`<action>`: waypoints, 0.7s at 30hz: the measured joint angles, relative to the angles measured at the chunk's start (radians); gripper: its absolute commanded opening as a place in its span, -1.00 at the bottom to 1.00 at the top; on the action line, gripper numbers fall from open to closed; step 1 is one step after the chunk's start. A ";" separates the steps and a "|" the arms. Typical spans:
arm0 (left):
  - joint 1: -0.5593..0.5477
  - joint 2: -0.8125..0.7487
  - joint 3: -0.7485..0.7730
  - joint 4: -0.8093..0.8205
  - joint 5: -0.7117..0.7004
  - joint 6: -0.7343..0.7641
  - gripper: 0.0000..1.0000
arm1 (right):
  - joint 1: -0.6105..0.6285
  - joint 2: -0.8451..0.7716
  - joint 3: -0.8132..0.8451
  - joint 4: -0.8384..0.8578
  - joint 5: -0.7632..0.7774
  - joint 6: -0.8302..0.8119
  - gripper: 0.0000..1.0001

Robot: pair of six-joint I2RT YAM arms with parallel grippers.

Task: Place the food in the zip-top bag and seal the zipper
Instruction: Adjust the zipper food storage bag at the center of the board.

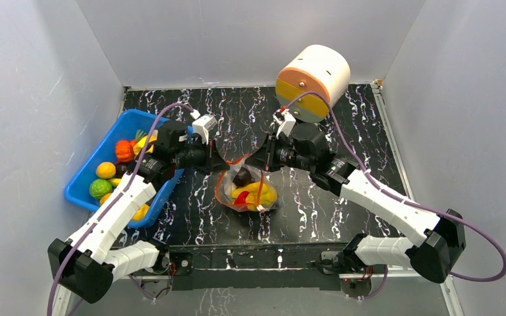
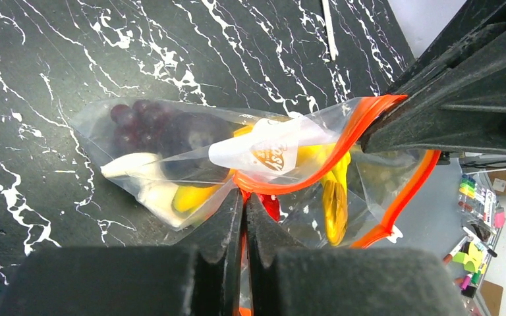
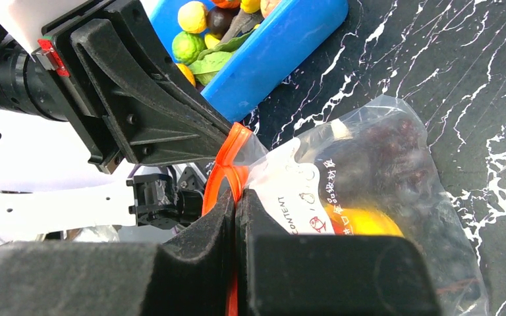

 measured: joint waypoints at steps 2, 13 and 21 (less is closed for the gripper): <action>0.000 0.000 0.001 -0.001 -0.008 0.000 -1.00 | 0.000 0.000 0.000 -0.002 0.008 -0.001 -0.71; 0.000 0.024 0.092 -0.071 -0.185 -0.106 -1.00 | 0.000 -0.137 -0.017 -0.038 0.098 -0.138 -0.01; 0.000 0.031 0.122 -0.105 -0.315 -0.209 -1.00 | 0.008 -0.310 -0.132 -0.030 0.110 -0.296 0.00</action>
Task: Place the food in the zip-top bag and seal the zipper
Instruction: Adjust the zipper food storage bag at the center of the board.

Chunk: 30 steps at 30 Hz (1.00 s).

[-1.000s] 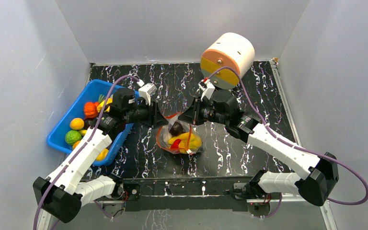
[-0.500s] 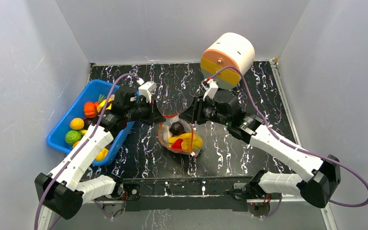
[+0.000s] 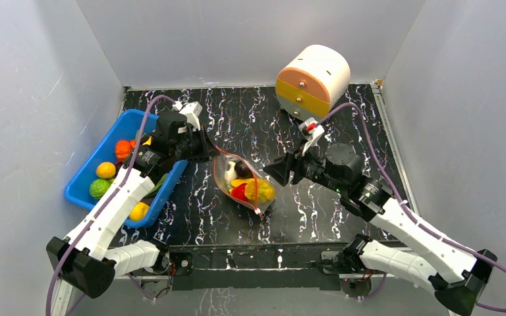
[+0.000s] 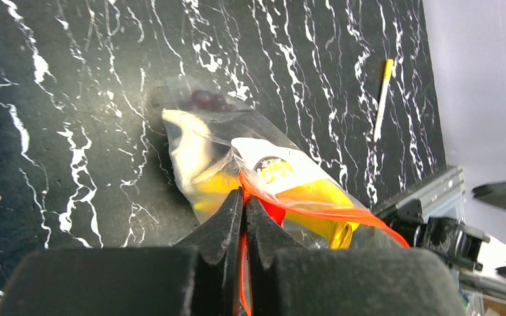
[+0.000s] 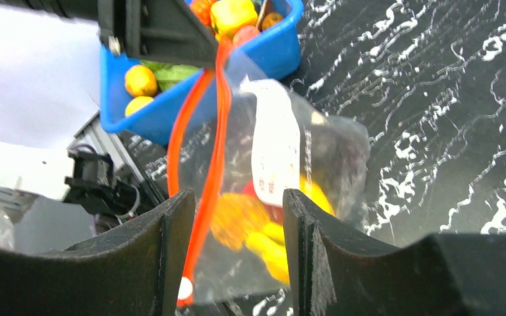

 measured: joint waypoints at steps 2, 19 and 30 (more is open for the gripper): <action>0.000 0.013 0.027 -0.016 -0.034 -0.012 -1.00 | 0.004 -0.039 -0.052 0.006 0.005 -0.021 0.00; -0.002 0.193 0.223 -0.049 -0.155 -0.064 -1.00 | 0.329 -0.045 -0.221 0.109 0.219 -0.108 0.06; -0.002 0.197 0.229 -0.070 -0.201 -0.064 -1.00 | 0.531 0.037 -0.258 0.178 0.556 -0.261 -0.01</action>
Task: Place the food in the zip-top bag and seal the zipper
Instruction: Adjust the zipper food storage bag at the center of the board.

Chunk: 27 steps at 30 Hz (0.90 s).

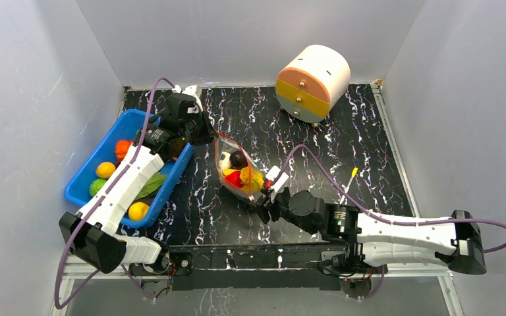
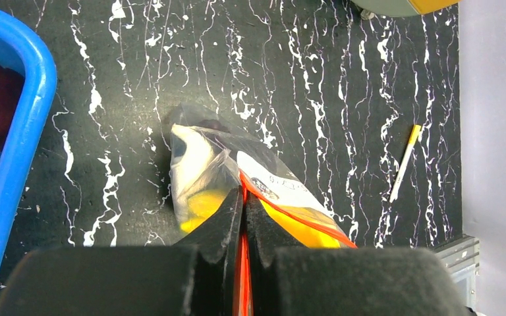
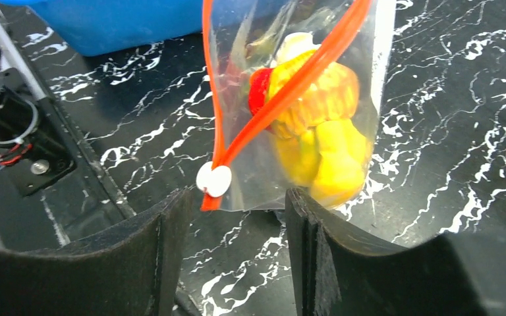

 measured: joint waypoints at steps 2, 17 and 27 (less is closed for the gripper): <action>0.000 0.000 0.000 -0.004 -0.008 0.000 -1.00 | 0.000 0.011 -0.006 0.014 0.025 -0.024 -0.05; 0.000 -0.016 -0.016 -0.006 -0.019 -0.012 -1.00 | 0.000 0.002 -0.113 0.216 0.052 -0.103 -0.01; 0.000 -0.021 -0.021 -0.007 -0.029 -0.015 -1.00 | 0.000 0.100 -0.130 0.328 0.064 -0.135 -0.55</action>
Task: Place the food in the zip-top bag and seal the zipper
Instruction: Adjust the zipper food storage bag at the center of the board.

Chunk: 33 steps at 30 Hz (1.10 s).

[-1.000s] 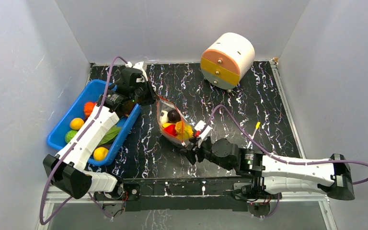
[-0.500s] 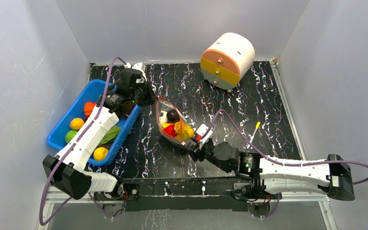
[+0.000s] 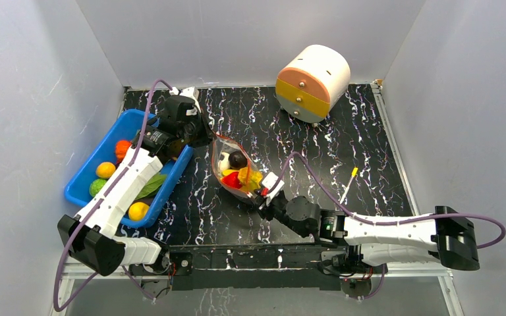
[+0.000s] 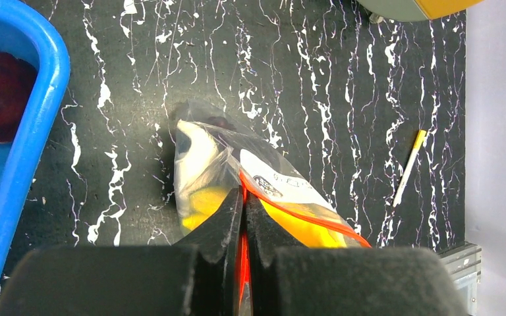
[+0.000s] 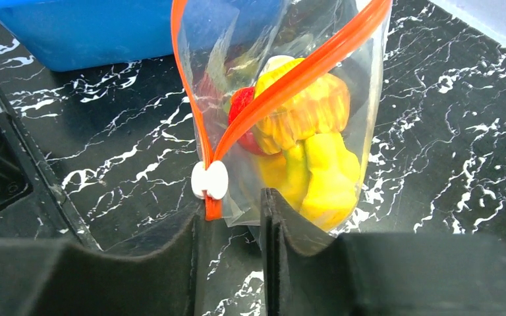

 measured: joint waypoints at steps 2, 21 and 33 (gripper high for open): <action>0.000 0.000 0.000 0.000 -0.003 0.000 -1.00 | 0.000 0.001 -0.008 0.018 0.007 -0.011 -0.84; 0.000 -0.288 -0.113 0.211 0.072 0.182 0.03 | -0.002 -0.184 -0.037 -0.081 0.003 -0.099 -1.00; 0.000 -0.479 -0.266 0.347 0.663 0.703 0.19 | -0.019 -0.175 0.099 -0.253 -0.171 -0.136 -1.00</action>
